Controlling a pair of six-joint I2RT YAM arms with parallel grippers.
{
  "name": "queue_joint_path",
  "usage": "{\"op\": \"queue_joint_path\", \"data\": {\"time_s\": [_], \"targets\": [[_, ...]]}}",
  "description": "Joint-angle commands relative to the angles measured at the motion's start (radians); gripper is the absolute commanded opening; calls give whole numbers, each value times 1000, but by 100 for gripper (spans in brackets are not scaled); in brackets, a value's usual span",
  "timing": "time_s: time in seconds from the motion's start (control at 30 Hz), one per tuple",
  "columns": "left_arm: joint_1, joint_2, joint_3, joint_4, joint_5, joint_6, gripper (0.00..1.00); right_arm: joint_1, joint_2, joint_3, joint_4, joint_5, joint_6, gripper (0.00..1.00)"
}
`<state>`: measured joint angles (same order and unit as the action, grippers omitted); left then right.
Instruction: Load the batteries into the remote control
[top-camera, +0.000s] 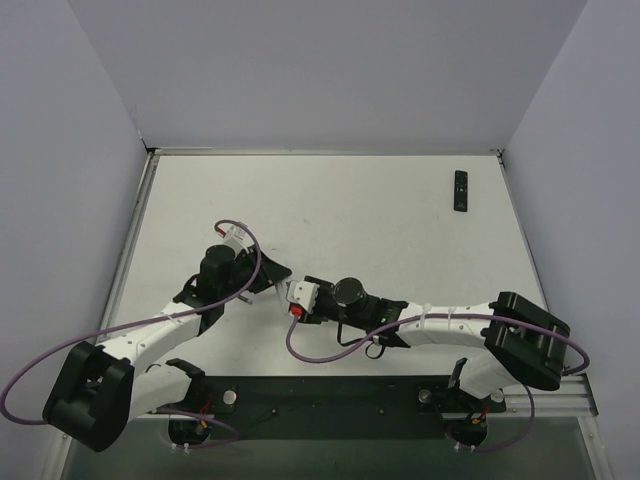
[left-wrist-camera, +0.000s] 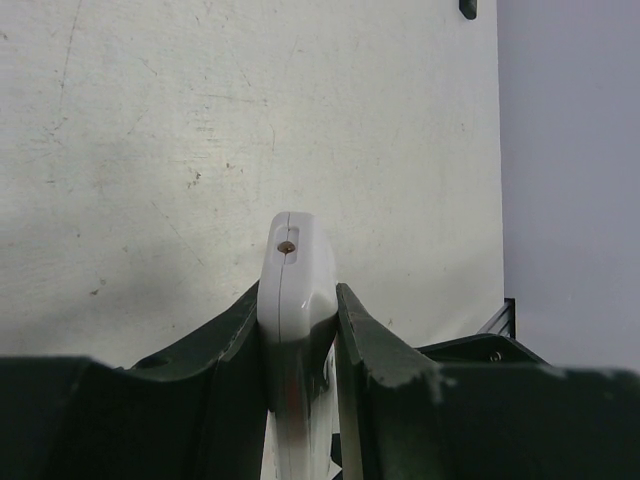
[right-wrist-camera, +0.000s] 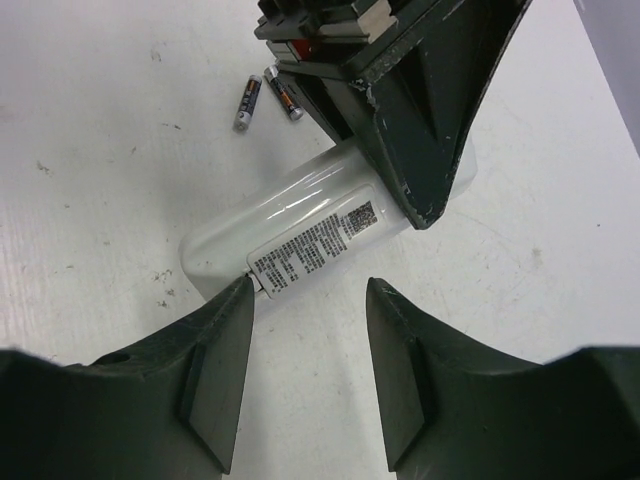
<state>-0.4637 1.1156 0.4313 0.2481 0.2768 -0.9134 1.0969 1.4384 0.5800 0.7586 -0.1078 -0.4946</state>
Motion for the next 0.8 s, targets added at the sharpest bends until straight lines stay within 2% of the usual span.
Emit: {"op": "queue_joint_path", "data": {"time_s": [0.0, 0.17, 0.33, 0.4, 0.5, 0.53, 0.63, 0.77], "targets": [[-56, -14, -26, -36, 187, -81, 0, -68, -16, 32, 214, 117, 44, 42], [-55, 9, -14, -104, 119, -32, 0, -86, -45, 32, 182, 86, 5, 42], [-50, 4, -28, -84, 64, -18, 0, -101, -55, 34, 160, 70, 1, 42], [-36, -3, -40, -66, 70, -39, 0, -103, -88, 35, 98, 9, 39, 43], [-18, -17, -72, 12, 99, -102, 0, -103, -151, 23, 7, -85, 94, 48], [-13, -19, -80, 55, 107, -119, 0, -103, -163, 17, -10, -145, 122, 55], [-9, -19, -92, 104, 137, -165, 0, -104, -213, -8, -61, -229, 165, 66], [-7, -34, -98, 146, 176, -218, 0, -108, -256, -26, -108, -335, 179, 71]]}}
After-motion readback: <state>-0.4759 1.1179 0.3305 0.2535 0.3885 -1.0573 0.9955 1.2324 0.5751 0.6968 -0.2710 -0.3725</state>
